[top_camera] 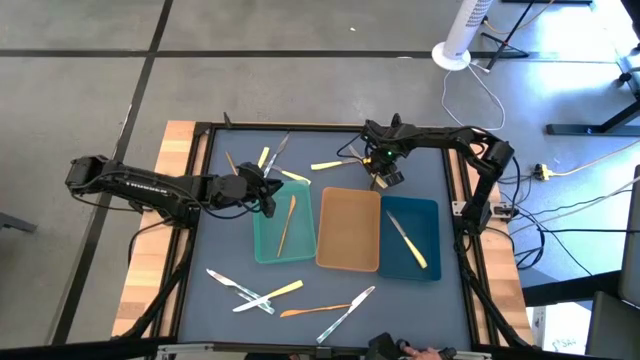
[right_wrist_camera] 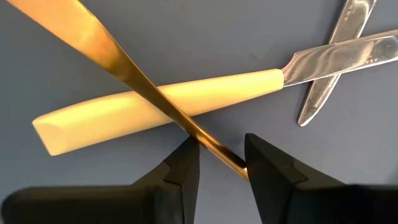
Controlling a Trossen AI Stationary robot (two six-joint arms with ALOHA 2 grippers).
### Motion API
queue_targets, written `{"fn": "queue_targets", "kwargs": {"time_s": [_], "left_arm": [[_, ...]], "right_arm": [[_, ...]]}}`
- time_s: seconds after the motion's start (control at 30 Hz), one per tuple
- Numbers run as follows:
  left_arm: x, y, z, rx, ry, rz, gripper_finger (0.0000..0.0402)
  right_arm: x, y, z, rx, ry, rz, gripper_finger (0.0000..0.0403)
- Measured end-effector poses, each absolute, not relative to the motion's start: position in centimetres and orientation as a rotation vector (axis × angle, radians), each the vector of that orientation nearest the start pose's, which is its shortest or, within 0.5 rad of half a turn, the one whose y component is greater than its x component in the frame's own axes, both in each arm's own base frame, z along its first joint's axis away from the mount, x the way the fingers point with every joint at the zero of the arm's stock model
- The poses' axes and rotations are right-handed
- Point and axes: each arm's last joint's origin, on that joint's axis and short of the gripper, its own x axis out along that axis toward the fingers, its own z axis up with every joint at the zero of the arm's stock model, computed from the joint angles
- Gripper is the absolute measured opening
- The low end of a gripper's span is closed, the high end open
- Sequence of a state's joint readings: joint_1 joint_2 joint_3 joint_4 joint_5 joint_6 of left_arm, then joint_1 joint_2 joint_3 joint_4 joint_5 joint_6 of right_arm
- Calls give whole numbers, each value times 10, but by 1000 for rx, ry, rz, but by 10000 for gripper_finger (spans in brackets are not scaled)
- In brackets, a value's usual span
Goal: Sort silverware by color (type)
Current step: Put the gold knife into the green bin
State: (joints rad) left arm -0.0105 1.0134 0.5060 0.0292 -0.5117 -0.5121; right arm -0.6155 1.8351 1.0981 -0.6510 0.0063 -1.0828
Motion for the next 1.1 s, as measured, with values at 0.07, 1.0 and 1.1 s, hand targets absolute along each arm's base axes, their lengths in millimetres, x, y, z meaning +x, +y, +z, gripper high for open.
{"fn": "queue_targets", "kwargs": {"time_s": [0.07,1.0,1.1], "left_arm": [[206,12,218,-367,329,596,46],[206,12,218,-368,328,597,46],[206,12,218,-367,328,598,46]], "right_arm": [[268,-190,143,-469,1421,249,119],[268,-189,143,-464,1424,249,12],[268,-189,143,-461,1424,247,9]]}}
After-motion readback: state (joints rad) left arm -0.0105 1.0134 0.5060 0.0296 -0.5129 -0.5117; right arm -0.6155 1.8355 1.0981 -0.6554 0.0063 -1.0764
